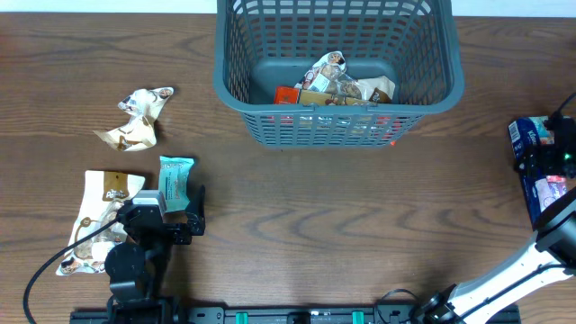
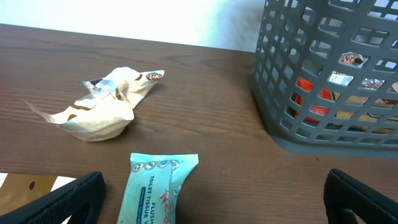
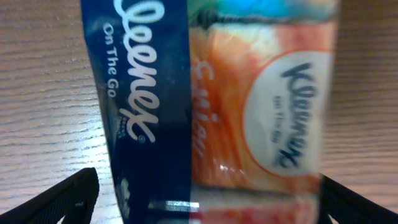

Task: Pack container
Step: 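Move the right gripper to the blue Kleenex pack and grasp it, then lift the Kleenex pack and lower it into the basket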

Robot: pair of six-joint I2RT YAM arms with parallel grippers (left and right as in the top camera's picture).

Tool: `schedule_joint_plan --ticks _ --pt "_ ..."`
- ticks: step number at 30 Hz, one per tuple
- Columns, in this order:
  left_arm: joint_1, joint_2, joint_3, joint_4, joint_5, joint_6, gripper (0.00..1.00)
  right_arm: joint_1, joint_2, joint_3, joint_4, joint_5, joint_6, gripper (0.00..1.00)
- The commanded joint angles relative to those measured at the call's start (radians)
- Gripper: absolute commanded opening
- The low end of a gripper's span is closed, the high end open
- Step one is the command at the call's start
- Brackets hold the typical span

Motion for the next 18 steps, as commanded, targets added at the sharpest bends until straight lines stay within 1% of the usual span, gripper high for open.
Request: schedule_joint_plan --ticks 1,3,6,7,8,10,11,12,15,18 --pt "0.005 0.001 -0.012 0.010 0.013 -0.013 0.99 0.010 0.039 -0.013 0.002 -0.002 0.011 0.90" --pt "0.005 0.001 -0.012 0.010 0.013 -0.013 0.99 0.010 0.040 -0.013 0.003 -0.002 0.014 0.89" --pt "0.005 0.001 -0.012 0.014 0.013 -0.013 0.99 0.010 0.040 -0.013 0.005 -0.002 0.018 0.82" --pt "0.005 0.001 -0.012 0.014 0.013 -0.013 0.99 0.010 0.040 -0.013 0.006 -0.002 0.028 0.78" --pt "0.005 0.001 -0.012 0.014 0.013 -0.013 0.99 0.010 0.040 -0.013 0.006 -0.002 0.030 0.69" --pt "0.005 0.001 -0.012 0.014 0.013 -0.013 0.99 0.010 0.040 -0.013 0.006 -0.002 0.037 0.55" --pt "0.005 0.001 -0.012 0.014 0.013 -0.013 0.99 0.010 0.040 -0.013 0.006 -0.002 0.044 0.50" --pt "0.005 0.001 -0.012 0.017 0.013 -0.013 0.99 0.010 0.040 -0.013 0.007 -0.002 0.053 0.47" --pt "0.005 0.001 -0.012 0.023 0.013 -0.013 0.99 0.010 0.040 -0.013 0.009 -0.006 0.077 0.28" --pt "0.005 0.001 -0.012 0.026 0.013 -0.013 0.99 0.013 0.033 -0.012 0.008 -0.033 0.134 0.13"
